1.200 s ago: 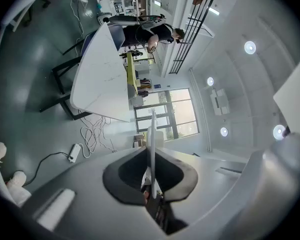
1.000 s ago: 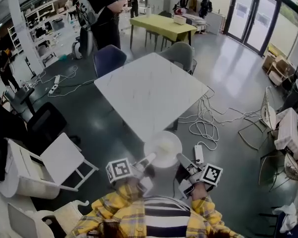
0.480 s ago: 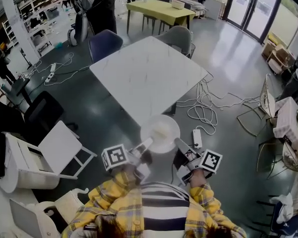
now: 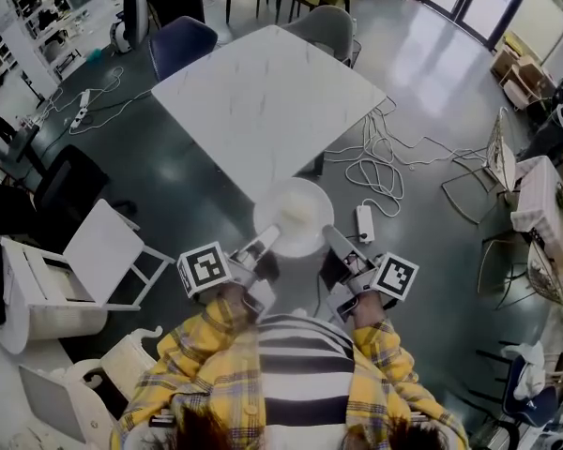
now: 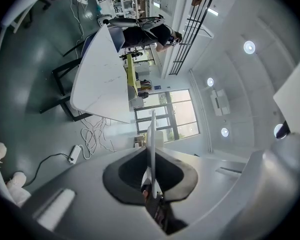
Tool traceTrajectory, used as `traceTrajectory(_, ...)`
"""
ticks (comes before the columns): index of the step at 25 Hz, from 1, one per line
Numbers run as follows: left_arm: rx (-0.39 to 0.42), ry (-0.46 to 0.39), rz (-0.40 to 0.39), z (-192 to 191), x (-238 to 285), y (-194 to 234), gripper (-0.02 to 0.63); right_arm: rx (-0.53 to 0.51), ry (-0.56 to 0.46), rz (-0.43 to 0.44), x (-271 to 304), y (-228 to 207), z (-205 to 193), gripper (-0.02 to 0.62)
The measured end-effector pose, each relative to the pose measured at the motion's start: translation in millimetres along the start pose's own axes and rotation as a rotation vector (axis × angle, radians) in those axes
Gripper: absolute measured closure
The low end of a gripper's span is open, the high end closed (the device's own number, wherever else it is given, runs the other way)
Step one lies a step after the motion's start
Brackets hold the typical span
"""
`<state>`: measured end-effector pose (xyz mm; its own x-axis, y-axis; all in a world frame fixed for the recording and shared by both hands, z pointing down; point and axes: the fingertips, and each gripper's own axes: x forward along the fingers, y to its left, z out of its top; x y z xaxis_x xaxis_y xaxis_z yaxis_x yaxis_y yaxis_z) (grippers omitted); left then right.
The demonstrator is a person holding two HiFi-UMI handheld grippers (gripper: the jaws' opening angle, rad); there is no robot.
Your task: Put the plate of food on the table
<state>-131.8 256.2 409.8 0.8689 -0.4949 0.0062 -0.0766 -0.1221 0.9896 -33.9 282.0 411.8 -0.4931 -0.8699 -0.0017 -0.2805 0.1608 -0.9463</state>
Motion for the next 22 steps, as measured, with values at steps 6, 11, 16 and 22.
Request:
traceTrajectory(6,0.002,-0.004,-0.001,-5,2,-3,0.603,0.012,0.005,-0.010,-4,-2,2,0.574)
traceTrajectory(11,0.011,-0.009,0.021,-9,3,2,0.603,0.044,0.012,-0.021,-8,-7,3,0.578)
traceTrajectory(16,0.010,-0.015,0.025,-19,12,1,0.603,0.062,0.020,-0.026,-16,-14,10,0.581)
traceTrajectory(22,-0.002,-0.025,0.028,-27,17,5,0.603,0.079,0.026,-0.040,-23,-20,13,0.581)
